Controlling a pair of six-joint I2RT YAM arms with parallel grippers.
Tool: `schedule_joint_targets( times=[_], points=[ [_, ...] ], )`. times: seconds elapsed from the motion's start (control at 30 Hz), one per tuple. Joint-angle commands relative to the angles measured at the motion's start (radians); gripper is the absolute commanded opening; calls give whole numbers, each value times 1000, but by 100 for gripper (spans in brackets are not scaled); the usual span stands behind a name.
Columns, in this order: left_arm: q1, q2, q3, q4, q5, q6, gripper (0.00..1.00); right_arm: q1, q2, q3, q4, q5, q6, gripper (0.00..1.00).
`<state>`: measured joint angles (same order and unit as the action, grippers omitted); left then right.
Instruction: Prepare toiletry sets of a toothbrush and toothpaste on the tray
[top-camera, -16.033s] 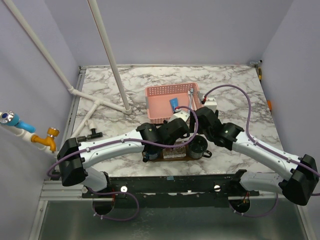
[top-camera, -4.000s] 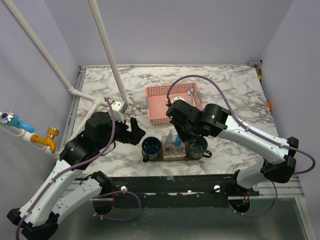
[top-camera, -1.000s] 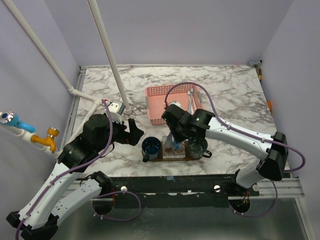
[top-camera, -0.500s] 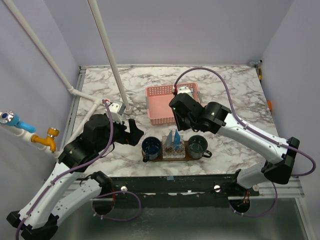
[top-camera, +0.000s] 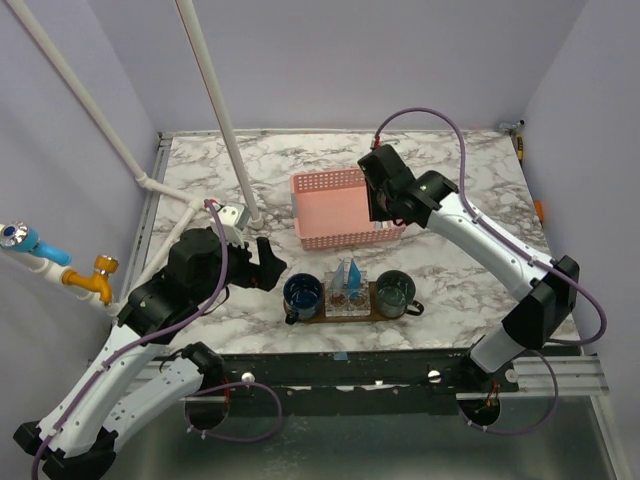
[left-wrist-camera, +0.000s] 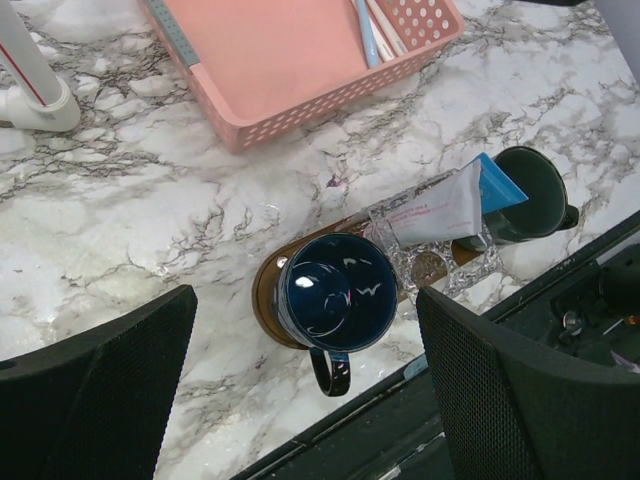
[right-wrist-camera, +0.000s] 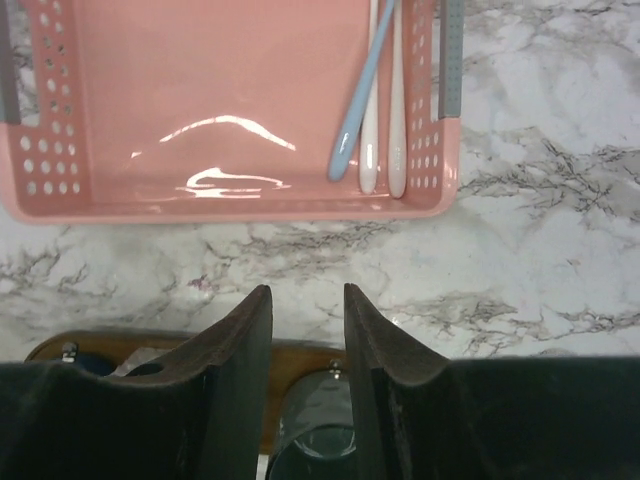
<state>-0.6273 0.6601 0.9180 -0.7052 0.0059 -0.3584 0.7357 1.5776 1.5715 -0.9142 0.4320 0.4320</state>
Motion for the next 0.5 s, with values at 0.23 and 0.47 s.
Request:
schedule_joint_targets(
  times=[0.23,0.47],
  points=[
    [6,-3,-13,0,-33,0,91,-139,183,30,136,-88,-44,39],
    [6,-7,-15,3,-44,-1,91,-185,326,71,170,-65,-20,39]
  ],
)
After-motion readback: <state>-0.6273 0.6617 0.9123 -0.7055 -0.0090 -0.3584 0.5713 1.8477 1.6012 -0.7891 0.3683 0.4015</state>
